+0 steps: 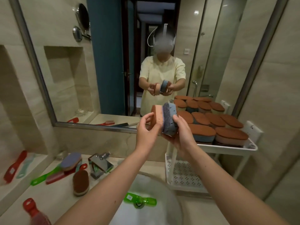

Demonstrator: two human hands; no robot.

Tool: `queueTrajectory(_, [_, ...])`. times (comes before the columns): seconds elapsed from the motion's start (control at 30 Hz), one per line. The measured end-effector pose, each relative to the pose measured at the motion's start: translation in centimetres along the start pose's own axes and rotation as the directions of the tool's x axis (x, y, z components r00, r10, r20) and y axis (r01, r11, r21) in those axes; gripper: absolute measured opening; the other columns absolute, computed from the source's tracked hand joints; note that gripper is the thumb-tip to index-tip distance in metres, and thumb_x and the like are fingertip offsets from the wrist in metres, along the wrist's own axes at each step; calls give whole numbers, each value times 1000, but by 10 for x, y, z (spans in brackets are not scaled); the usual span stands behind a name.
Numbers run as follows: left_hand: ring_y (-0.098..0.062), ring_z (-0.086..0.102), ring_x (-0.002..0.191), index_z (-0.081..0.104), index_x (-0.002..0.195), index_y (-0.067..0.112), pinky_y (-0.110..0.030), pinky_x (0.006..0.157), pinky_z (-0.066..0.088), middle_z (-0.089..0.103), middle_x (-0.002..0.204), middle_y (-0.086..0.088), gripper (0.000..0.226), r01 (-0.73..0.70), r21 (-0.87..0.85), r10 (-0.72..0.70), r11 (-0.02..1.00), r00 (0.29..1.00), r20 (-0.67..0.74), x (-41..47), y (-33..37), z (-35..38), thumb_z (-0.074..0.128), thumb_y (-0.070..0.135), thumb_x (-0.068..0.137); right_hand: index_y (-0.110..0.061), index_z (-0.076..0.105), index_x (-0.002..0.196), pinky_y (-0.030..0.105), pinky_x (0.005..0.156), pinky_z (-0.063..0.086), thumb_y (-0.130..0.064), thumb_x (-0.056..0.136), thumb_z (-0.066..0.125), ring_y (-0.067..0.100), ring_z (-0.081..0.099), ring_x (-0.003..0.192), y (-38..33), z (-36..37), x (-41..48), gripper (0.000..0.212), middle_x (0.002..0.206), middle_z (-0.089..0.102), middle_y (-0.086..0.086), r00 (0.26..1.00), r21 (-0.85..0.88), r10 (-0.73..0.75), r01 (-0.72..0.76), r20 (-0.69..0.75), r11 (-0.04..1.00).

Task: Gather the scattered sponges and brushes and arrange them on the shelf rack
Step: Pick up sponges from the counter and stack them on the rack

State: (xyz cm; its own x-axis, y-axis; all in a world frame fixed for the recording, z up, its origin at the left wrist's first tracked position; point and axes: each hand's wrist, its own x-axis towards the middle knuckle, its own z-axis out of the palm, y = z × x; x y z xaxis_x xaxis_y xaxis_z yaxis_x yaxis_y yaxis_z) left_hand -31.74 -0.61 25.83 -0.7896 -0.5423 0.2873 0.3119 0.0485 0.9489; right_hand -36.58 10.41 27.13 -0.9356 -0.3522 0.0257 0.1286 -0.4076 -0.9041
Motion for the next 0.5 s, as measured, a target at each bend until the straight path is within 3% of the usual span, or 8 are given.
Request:
queueTrajectory(0.07, [5, 57, 105, 56, 120, 32, -13, 77, 52, 58, 122, 8, 37, -32, -16, 32, 999, 999, 17, -2, 4, 16, 70, 25, 86, -20, 54, 129, 44, 79, 57, -28, 97, 53, 30, 62, 111, -13, -11, -1, 33, 121, 64, 12, 1000, 17, -23, 23, -2, 1000])
queueTrajectory(0.1, [4, 57, 107, 56, 121, 32, -14, 78, 52, 58, 123, 8, 38, -29, -29, 30, 999, 999, 29, -2, 6, 24, 69, 24, 86, -21, 54, 130, 44, 80, 57, -29, 97, 53, 30, 62, 110, -20, -16, -1, 33, 121, 63, 11, 999, 8, -34, 34, -5, 999])
queueTrajectory(0.23, [-12, 53, 120, 55, 126, 28, -42, 97, 51, 55, 129, 4, 44, 0, -48, 3, 999, 997, 74, -1, 15, 55, 67, 15, 86, -20, 61, 116, 39, 76, 57, -24, 94, 48, 24, 63, 96, -46, -40, -1, 25, 112, 64, 11, 999, -45, -39, 39, -6, 998])
queueTrajectory(0.4, [-13, 57, 112, 53, 128, 33, -35, 91, 55, 46, 139, -1, 46, -54, -26, 56, 998, 994, 94, 0, 23, 85, 67, 17, 87, -14, 60, 119, 40, 76, 57, -25, 77, 45, 27, 63, 97, -71, -68, 5, 47, 110, 65, 15, 998, -69, -58, 59, 20, 996])
queueTrajectory(0.5, [-17, 53, 118, 55, 127, 34, -39, 98, 51, 44, 138, 0, 45, -92, 46, 87, 995, 991, 99, 5, 25, 99, 69, 23, 85, -30, 67, 109, 42, 85, 57, -22, 82, 44, 27, 64, 101, -83, -81, 12, 37, 110, 68, 9, 994, -194, -108, 113, 36, 975])
